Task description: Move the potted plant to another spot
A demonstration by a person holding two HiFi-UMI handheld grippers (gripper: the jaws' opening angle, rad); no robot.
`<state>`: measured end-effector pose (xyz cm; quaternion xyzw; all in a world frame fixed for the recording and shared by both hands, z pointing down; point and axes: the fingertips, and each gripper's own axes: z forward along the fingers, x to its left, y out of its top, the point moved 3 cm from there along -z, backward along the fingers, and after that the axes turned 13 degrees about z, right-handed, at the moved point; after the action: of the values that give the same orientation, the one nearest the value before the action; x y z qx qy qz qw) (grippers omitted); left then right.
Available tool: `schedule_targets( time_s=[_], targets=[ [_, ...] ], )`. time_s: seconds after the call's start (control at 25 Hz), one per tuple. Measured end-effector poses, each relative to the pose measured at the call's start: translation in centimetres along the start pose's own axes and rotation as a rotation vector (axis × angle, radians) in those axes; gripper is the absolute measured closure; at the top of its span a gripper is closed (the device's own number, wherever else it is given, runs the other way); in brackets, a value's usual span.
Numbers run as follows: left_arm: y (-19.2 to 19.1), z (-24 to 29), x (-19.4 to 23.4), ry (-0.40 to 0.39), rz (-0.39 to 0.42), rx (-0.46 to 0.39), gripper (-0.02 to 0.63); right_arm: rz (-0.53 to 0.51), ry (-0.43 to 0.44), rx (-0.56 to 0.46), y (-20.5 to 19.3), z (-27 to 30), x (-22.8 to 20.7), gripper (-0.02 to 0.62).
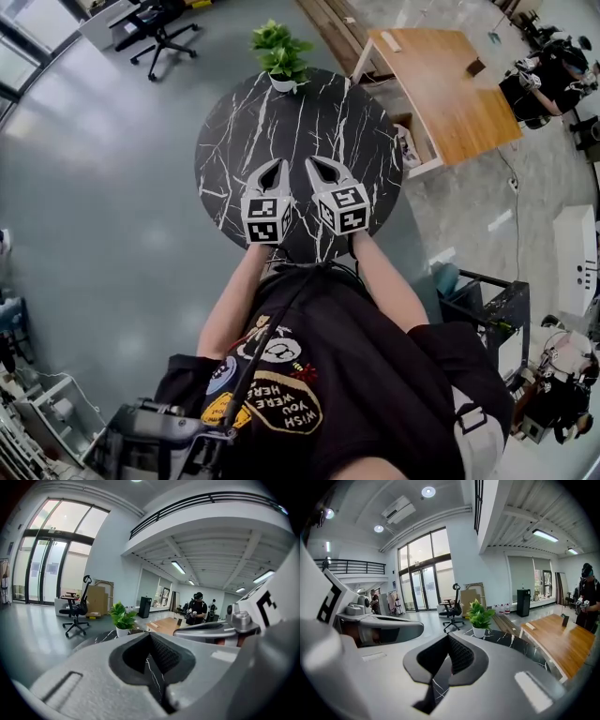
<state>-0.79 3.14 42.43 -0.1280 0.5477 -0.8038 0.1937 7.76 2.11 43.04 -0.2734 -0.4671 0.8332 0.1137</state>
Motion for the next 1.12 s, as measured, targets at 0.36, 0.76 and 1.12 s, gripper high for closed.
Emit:
schedule_targets(
  time_s=[0.36, 0.76, 1.12],
  targets=[
    [-1.8, 2.2, 2.6, -0.016, 0.008, 0.020, 0.604, -0.003, -0.018, 0.022, -1.5, 4.4, -1.8, 0.592],
    [-4.3, 11.1, 6.2, 0.060, -0.031, 0.061, 0.604, -0.066, 0.031, 0.082, 0.0, 14.7, -8.7, 0.592],
    [-5.9, 16.9, 10.2, 0.070, -0.069, 0.102, 0.604, -0.034, -0.043, 0.114, 0.5, 26.9, -14.4, 0.557]
  ],
)
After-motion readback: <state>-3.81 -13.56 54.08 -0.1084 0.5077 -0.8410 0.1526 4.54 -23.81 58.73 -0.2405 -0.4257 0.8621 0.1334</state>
